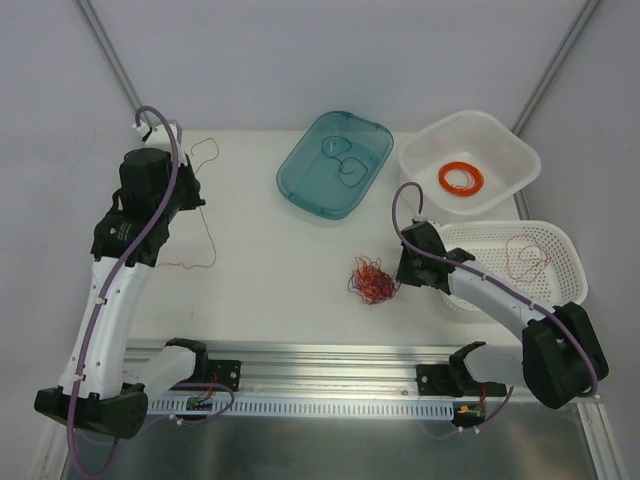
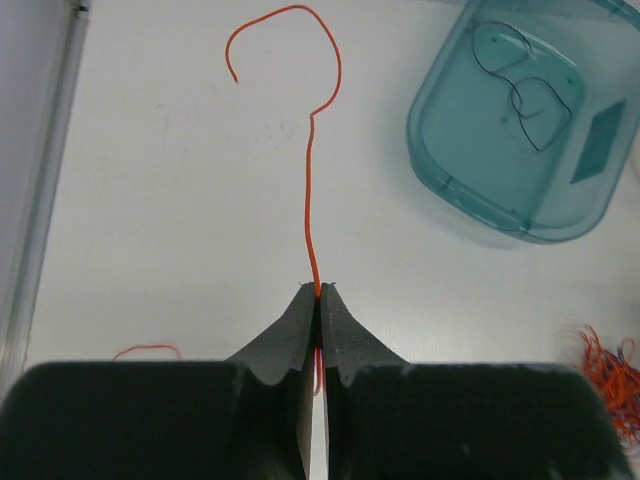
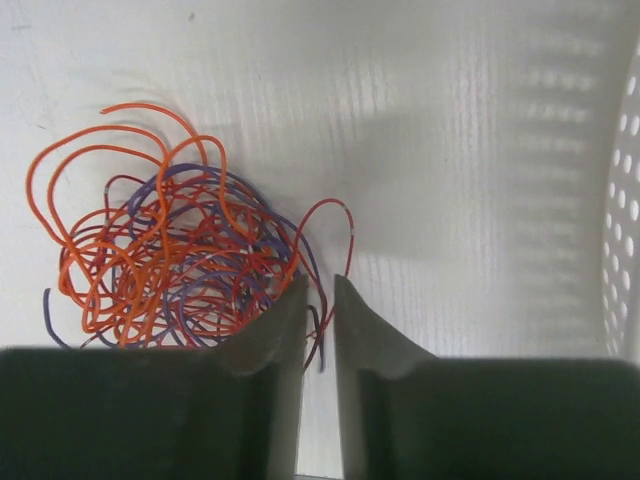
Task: Untangle the cables
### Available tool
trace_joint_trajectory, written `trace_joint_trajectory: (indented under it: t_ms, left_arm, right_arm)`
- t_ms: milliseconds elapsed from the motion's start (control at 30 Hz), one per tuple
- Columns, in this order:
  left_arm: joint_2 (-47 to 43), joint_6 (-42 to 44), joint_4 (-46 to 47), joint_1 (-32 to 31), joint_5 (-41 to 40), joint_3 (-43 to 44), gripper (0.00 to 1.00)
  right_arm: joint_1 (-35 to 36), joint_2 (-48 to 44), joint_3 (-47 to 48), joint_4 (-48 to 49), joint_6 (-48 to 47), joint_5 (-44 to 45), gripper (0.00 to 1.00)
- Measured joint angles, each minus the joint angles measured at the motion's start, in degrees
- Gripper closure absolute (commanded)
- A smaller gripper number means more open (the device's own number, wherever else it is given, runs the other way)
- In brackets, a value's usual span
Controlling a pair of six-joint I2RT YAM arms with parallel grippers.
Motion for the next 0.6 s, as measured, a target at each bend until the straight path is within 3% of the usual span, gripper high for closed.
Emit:
trace_joint_trajectory:
  t_ms: [67,100,200,300,600]
  left_arm:
    - [0.22,-0.28,-0.50,0.00,3.67,0.02,1.00]
    - [0.55,-0.42,-0.87,0.00,5.51,0.00,1.00]
    - [1.86,-1.62,-1.27,0.00,11.41,-0.42,1.00]
    - [3.04,-3.74,-1.38,0.00,16.15,-1.36,1.00]
    - [5.57,-13.46,-1.03,-5.31,21.79,-1.77,1.00]
  right_arm:
    - [0.00,0.00,0.63,-0.85,-0.92,-0.74,0.65]
    - [0.04,-0.04,1.25,-1.07,-1.40,-1.05,0.52]
    - [0.39,-0.42,3.93,-2.45,-3.43,-1.92,0.37]
    - [1.64,-1.44,8.72,-4.66,-6.14,-2.21,0.29]
    - [9.42,-5.22,19.71,-1.95,-14.03,-8.37,0.24]
